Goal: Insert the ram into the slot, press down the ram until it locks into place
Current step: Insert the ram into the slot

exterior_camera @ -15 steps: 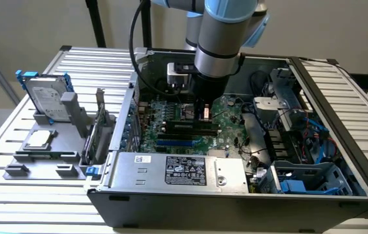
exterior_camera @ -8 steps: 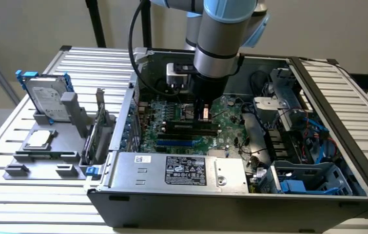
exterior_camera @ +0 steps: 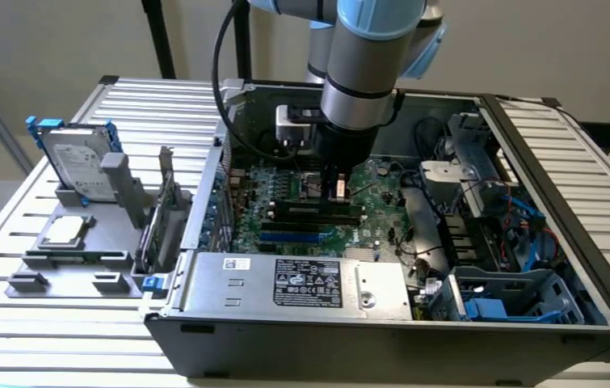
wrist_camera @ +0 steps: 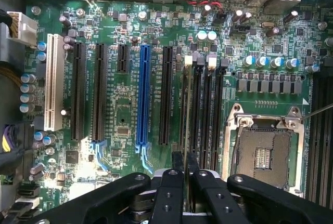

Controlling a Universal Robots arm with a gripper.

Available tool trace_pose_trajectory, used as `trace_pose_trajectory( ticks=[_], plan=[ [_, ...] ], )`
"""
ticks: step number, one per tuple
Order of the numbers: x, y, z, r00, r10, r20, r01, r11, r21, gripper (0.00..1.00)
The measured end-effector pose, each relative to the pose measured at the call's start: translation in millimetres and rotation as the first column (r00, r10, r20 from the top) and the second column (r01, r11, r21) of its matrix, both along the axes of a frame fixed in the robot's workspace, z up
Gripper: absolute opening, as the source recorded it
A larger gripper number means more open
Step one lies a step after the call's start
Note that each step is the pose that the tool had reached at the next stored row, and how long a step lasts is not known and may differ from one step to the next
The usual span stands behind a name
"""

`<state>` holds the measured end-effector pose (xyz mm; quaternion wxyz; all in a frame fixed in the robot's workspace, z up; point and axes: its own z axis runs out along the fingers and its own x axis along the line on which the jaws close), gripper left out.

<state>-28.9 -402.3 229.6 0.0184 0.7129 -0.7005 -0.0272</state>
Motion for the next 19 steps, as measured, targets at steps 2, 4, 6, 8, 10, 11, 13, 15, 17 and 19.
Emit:
trace_pose_trajectory(
  ticks=[2,4,6,8,10,11,13,15,17,19],
  plan=[
    [0.0,0.0,0.0,1.0000,-0.003,0.0000,0.003,1.0000,-0.0002,0.14],
    [0.0,0.1,-0.1,1.0000,-0.004,0.0006,0.004,1.0000,-0.0002,0.14],
    [-0.1,0.1,-0.3,1.0000,-0.004,0.0022,0.004,1.0000,-0.0003,0.14],
    [-0.2,0.1,-0.6,1.0000,-0.004,0.0047,0.004,1.0000,-0.0002,0.14],
    [-0.7,0.1,-0.8,1.0000,-0.004,0.0068,0.004,1.0000,-0.0002,0.14],
    [-1.1,0.1,-0.9,1.0000,-0.004,0.0076,0.004,1.0000,0.0000,0.14],
    [-1.6,0.1,-1.2,1.0000,-0.004,0.0088,0.004,1.0000,-0.0001,0.14],
    [-1.7,0.1,-1.7,0.9999,-0.004,0.0100,0.004,1.0000,0.0000,0.14],
    [-1.8,0.1,-2.3,0.9999,-0.004,0.0110,0.004,1.0000,-0.0001,0.14],
    [-1.8,0.1,-2.9,0.9999,-0.004,0.0116,0.004,1.0000,-0.0001,0.14]
  ],
)
